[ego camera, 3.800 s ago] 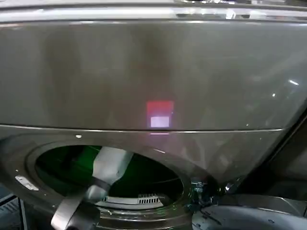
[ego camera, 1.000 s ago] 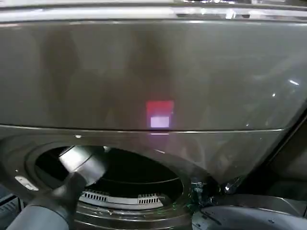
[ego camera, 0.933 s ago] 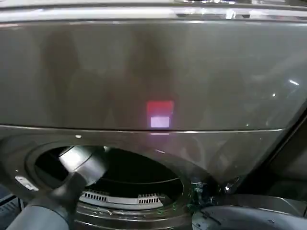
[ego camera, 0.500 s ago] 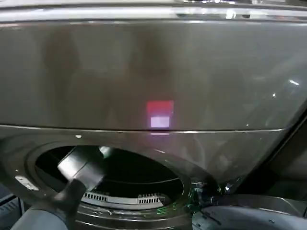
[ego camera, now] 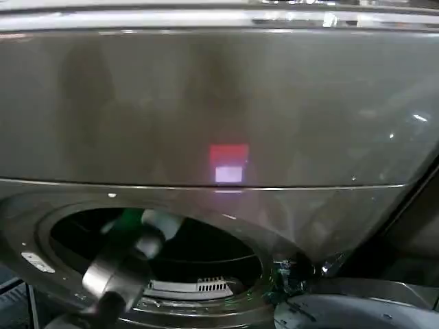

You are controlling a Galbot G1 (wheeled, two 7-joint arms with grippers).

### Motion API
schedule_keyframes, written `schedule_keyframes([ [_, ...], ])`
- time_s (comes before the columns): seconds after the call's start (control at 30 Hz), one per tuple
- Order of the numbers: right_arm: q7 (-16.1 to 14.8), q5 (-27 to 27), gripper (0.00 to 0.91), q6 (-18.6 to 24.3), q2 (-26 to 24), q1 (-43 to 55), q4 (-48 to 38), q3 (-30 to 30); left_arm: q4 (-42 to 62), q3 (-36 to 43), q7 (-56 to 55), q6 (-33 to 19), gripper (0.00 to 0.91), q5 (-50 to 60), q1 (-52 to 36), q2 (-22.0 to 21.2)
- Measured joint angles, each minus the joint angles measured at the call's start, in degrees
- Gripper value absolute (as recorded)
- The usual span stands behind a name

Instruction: Grasp the clothes from the dryer.

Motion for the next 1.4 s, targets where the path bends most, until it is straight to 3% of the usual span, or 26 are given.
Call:
schedule_keyframes([
  [0.6,2.39,-2.85,0.907,-2.31,0.82,0.46,-0.72,-0.52,-5.93,-13.05,-18.65,-9.77,0.000,2.70,3.53,-0.99],
  [1.4,3.13,-2.54,0.907,-1.90,0.11,-1.09,-1.77,1.80,-8.83,-14.04,-23.27,-11.60,0.000,5.06,5.23,-1.00],
])
